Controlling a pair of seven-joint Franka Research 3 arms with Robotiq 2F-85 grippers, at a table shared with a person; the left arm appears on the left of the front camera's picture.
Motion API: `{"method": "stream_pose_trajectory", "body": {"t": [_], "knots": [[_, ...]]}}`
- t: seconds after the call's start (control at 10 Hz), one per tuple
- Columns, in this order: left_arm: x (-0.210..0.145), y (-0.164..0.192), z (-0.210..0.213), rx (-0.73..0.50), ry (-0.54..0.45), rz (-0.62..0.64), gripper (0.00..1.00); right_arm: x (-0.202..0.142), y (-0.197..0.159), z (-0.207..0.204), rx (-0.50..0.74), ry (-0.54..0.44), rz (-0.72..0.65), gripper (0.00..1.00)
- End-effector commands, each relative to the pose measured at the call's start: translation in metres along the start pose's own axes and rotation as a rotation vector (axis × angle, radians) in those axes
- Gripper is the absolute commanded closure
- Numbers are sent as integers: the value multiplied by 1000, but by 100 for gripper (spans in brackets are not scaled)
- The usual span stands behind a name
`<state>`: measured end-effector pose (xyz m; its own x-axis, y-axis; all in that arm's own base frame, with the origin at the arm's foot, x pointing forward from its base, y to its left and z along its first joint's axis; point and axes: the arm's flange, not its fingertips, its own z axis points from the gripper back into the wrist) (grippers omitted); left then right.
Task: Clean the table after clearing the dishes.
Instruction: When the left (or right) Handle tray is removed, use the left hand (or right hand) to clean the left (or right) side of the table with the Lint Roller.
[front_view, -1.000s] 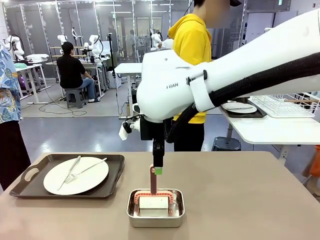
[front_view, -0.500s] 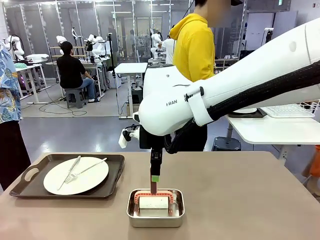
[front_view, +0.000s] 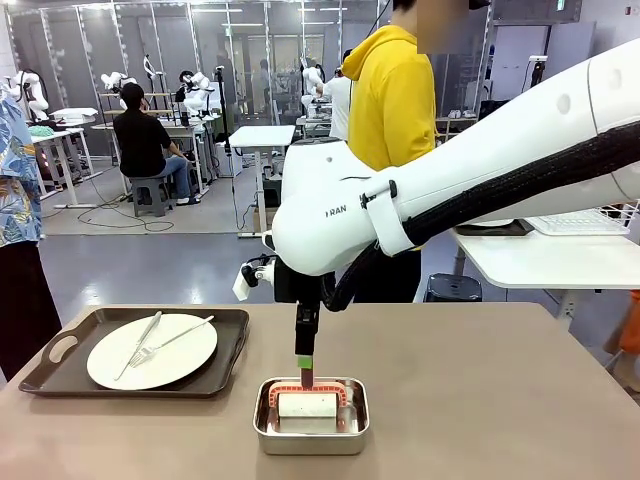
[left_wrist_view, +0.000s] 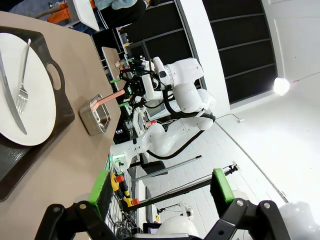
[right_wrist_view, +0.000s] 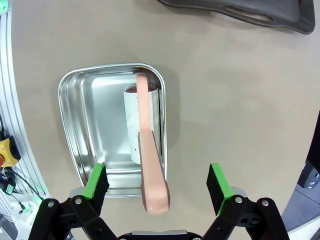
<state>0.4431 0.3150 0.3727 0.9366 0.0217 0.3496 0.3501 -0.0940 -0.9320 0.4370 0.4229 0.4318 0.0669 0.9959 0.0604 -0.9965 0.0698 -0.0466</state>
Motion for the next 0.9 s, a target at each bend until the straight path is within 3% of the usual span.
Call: {"method": "stream_pose_trajectory", "body": {"t": [0.0, 0.3, 0.5, 0.6, 0.7, 0.8], "knots": [[-3, -3, -2, 14, -11, -14, 0, 11, 5, -1, 5, 37, -23, 0], [-3, -3, -2, 14, -11, -14, 0, 11, 5, -5, 18, 50, -28, 0], [-3, -3, -2, 14, -11, -14, 0, 10, 4, -4, 12, 52, -29, 9], [-3, -3, -2, 14, -11, -14, 0, 10, 4, -4, 14, 54, -31, 21], [-3, -3, -2, 14, -11, -14, 0, 11, 3, -5, 15, 55, -27, 26], [-3, -3, -2, 14, -11, -14, 0, 11, 3, -5, 17, 56, -25, 40]]}}
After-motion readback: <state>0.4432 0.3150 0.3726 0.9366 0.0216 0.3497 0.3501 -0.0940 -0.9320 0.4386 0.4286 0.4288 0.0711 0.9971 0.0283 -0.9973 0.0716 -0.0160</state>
